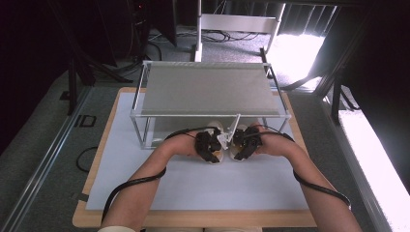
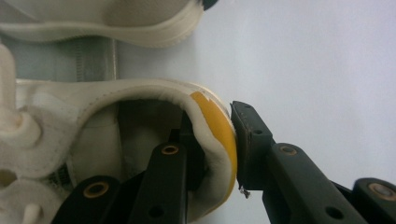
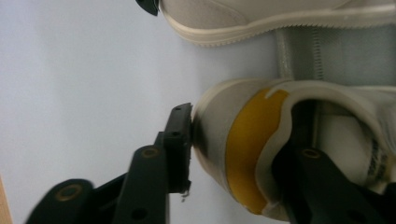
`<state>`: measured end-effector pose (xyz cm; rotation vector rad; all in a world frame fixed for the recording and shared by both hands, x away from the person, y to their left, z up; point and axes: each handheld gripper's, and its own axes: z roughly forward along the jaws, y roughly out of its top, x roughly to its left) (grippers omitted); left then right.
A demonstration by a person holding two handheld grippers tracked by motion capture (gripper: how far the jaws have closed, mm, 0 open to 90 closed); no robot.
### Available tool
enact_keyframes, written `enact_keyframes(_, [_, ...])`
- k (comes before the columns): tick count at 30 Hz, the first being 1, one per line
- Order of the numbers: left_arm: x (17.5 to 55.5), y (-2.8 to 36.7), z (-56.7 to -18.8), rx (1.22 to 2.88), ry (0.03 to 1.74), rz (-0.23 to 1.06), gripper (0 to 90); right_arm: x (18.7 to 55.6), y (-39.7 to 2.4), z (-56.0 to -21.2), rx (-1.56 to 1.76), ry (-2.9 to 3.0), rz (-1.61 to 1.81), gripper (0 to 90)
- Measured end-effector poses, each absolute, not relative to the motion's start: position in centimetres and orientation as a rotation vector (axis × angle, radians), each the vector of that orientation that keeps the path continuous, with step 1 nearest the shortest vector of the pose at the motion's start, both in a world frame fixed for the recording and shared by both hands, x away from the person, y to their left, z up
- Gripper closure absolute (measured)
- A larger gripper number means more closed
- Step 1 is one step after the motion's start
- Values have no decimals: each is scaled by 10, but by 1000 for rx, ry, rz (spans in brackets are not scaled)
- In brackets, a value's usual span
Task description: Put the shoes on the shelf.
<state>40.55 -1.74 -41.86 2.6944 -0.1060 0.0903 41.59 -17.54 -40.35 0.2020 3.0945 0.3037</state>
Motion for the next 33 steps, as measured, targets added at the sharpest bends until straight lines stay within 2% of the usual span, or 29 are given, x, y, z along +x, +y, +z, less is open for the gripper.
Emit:
enact_keyframes(3, [404,-20,-412,2673,-40,144,585,415,-179,-397,227,3065,341,550])
enact_keyframes(11, [403,-17,-410,2628,140,132,476,400,-192,-381,255,2953,492,459])
enact_keyframes(14, [403,-12,-404,2585,225,162,476,397,-200,-379,294,2892,551,456])
enact_keyframes(20, [392,-2,-388,2488,291,223,465,386,-221,-381,385,2806,681,456])
enact_keyframes(30, [368,36,-387,2379,430,271,431,368,-255,-400,650,2695,882,438])
enact_keyframes(33, [369,49,-394,2348,506,345,432,360,-264,-413,715,2618,936,450])
